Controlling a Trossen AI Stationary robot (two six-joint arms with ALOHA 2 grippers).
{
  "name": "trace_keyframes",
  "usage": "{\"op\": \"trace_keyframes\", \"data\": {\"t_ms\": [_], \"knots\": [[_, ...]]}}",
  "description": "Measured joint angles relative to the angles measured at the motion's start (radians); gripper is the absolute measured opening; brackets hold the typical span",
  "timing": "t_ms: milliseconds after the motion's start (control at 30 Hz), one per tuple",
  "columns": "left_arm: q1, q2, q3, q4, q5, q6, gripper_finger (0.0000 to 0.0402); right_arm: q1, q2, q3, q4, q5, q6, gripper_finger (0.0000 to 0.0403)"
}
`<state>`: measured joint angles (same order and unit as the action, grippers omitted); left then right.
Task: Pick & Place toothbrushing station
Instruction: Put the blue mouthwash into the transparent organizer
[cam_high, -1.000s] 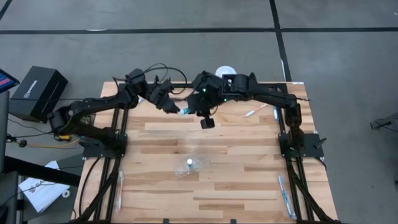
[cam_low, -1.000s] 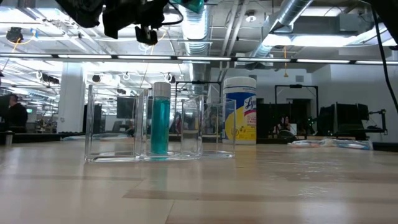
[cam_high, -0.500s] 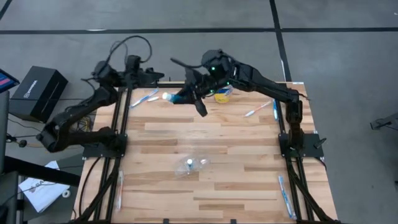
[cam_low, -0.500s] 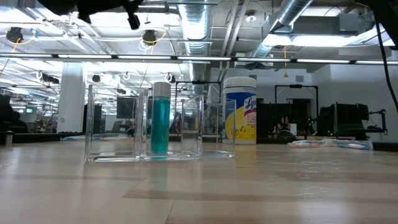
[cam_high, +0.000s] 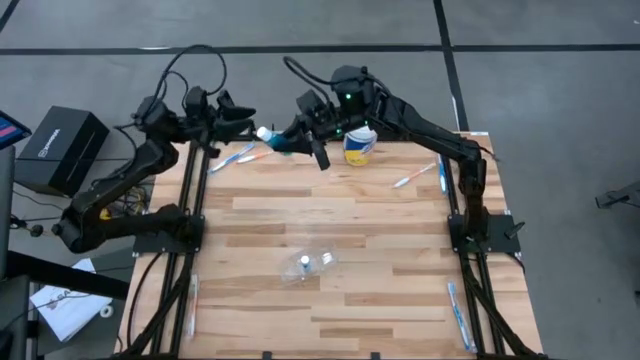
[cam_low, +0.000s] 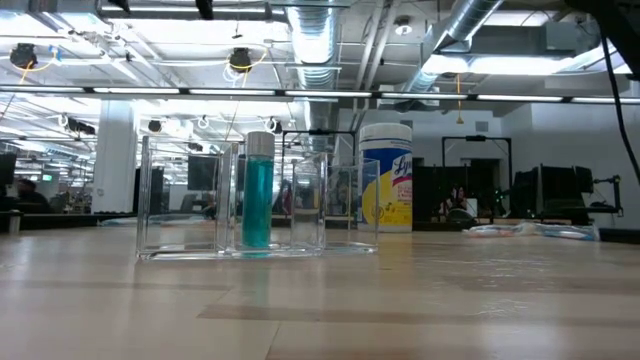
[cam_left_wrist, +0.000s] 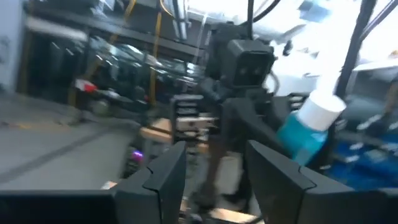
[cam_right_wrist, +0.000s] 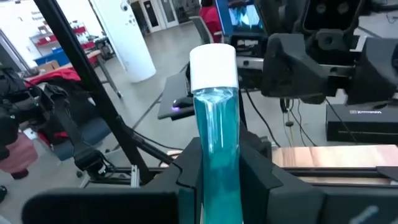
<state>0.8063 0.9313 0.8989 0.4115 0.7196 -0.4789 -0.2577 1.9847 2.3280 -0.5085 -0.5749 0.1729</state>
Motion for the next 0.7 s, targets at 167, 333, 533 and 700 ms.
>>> {"op": "trace_keyframes", "data": {"t_ms": [167, 333, 533, 700], "knots": [[-0.059, 0.016, 0.052, -0.021, -0.069, 0.120, 0.0162, -0.006, 0.000, 0.000, -0.004, -0.001, 0.010, 0.0055], [-0.118, 0.021, 0.094, -0.020, -0.077, 0.136, 0.0157, -0.023, 0.000, 0.000, 0.011, -0.002, 0.030, 0.0055], [-0.163, 0.019, 0.139, -0.038, -0.076, 0.138, 0.0157, -0.039, 0.028, -0.001, 0.066, -0.049, 0.077, 0.0055], [-0.150, 0.017, 0.180, -0.266, -0.073, 0.230, 0.0157, -0.033, 0.044, -0.001, 0.063, -0.059, 0.084, 0.0055]]}}
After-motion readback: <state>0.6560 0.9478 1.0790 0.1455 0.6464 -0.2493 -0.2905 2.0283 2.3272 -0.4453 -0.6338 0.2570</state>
